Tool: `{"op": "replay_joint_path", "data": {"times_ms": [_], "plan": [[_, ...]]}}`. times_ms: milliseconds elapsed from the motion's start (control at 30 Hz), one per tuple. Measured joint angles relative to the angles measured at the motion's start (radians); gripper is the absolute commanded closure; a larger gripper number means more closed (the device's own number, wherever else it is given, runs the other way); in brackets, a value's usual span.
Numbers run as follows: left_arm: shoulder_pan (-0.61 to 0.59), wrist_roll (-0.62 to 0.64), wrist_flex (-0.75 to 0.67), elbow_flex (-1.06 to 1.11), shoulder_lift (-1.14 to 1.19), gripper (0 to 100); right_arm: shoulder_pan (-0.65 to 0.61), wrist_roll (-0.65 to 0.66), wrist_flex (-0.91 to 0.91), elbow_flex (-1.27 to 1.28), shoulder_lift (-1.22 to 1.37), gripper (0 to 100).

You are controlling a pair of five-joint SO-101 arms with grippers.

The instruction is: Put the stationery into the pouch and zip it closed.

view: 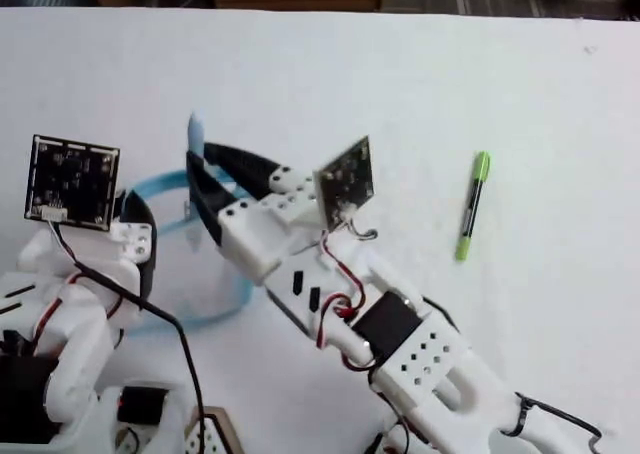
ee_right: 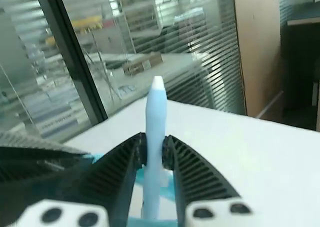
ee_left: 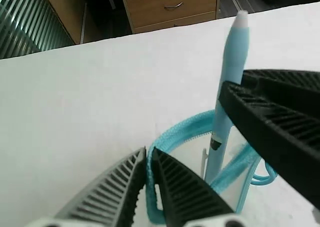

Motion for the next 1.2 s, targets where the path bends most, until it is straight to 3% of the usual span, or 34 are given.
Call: {"op": "replay_joint_path", "data": {"times_ms": [167,500,767,967,1200], "plan": [[0.000,0.000,0.000,0.000,0.000,98,-0.021,0.008,0.080,0.000,-0.003,81.0],[0.000,0.000,0.000,0.000,0.000,98,-0.003,0.009,0.141,-0.025,-0.098,81.1],[0.000,0.000,0.000,0.000,0.000,98,0.311,0.009,0.348,-0.272,-0.078,81.6],[0.000,0.000,0.000,0.000,0.000,98,0.459,0.009,0.516,-0.427,0.015,96.2],[0.000,0.000,0.000,0.000,0.000,97,0.744,0.009,0.801,-0.663,0.275,72.1]]}}
